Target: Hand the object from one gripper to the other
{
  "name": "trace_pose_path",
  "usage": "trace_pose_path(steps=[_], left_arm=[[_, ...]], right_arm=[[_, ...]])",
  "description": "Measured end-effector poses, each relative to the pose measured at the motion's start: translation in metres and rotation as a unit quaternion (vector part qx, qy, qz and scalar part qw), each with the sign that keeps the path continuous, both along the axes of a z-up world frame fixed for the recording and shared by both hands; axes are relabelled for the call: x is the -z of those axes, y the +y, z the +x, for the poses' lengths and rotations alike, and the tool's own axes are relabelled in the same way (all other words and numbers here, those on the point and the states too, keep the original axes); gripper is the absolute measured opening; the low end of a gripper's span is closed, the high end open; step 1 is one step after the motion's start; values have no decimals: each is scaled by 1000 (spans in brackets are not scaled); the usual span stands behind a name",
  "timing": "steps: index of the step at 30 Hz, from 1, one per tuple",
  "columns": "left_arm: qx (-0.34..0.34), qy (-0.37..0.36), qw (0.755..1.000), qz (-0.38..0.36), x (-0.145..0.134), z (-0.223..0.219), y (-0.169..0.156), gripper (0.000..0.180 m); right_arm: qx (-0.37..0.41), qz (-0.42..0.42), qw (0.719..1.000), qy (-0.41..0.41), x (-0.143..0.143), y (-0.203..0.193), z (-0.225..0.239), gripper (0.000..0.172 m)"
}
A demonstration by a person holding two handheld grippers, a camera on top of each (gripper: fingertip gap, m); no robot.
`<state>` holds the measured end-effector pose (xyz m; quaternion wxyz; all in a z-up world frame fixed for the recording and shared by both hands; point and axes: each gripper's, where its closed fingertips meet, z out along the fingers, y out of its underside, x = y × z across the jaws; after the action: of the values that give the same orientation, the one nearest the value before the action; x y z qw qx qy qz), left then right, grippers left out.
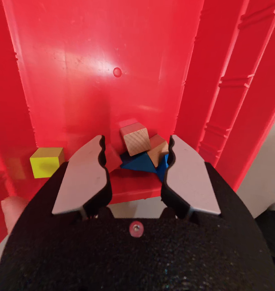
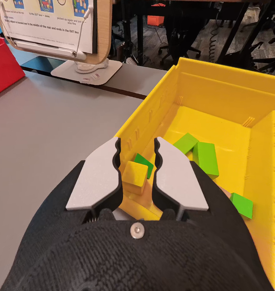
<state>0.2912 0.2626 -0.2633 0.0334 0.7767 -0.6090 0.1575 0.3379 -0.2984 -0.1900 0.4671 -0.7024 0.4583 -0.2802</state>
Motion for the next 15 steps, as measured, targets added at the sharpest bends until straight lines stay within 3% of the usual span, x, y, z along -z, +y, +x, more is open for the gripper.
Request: trace_pose_path(steps=[8,15], left_arm=[[-22,44,998,43,14,-6,-6,67],[-20,42,996,80,27,-9,0,36]], right_arm=[[-5,29,999,-15,-13,2,-3,42],[-35,11,999,-19,-17,20,-7,44]])
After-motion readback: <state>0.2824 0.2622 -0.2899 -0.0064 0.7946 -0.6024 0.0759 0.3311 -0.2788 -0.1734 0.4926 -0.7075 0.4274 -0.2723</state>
